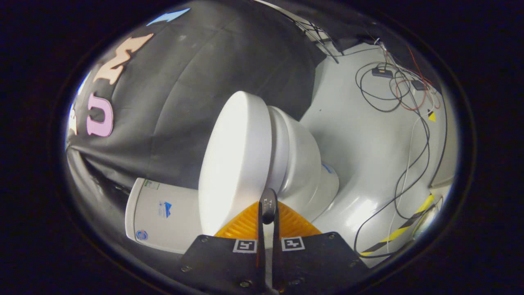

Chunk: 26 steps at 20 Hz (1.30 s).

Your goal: Open the toilet lid.

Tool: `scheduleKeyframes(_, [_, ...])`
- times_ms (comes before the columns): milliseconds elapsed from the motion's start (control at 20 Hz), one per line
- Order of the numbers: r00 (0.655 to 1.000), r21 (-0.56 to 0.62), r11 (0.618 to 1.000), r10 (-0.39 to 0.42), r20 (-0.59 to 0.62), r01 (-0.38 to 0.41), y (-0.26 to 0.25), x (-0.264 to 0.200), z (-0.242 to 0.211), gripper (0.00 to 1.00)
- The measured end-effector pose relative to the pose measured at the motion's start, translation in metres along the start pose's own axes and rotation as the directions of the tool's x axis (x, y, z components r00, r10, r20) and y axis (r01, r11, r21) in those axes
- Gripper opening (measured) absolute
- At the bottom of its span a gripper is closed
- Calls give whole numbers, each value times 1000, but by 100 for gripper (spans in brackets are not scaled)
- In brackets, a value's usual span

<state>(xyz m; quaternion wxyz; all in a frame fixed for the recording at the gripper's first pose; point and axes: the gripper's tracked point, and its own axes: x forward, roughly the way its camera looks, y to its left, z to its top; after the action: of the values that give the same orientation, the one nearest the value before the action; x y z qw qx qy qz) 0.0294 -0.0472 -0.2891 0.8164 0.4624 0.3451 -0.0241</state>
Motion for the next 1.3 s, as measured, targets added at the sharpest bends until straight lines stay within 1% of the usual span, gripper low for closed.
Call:
scheduleKeyframes(100, [1000,16,1000,25,4,-25,2,0,1,7])
scheduleKeyframes(300, [999,-16,999,49,5,-49,4,-3,4,7])
scheduleKeyframes(400, [998,-13,998,62,1,-62,7,-5,4,8])
scheduleKeyframes(450, [999,-16,999,45,6,-44,2,-2,12,8])
scheduleKeyframes(500, [999,3,999,34,12,-34,-7,5,7,7])
scheduleKeyframes(550, [999,9,999,32,12,-32,-12,8,7,1])
scheduleKeyframes(600, [1000,10,1000,18,12,-19,-7,6,6,1])
scheduleKeyframes(700, [1000,-22,1000,5,9,-5,1,-4,5,1])
scheduleKeyframes(850, [1000,-43,999,19,20,-18,12,-7,7,1])
scheduleKeyframes(1050, [999,-101,995,23,31,-20,27,-16,10,1])
scheduleKeyframes(1300, [998,-125,992,41,41,-35,42,-25,13,1])
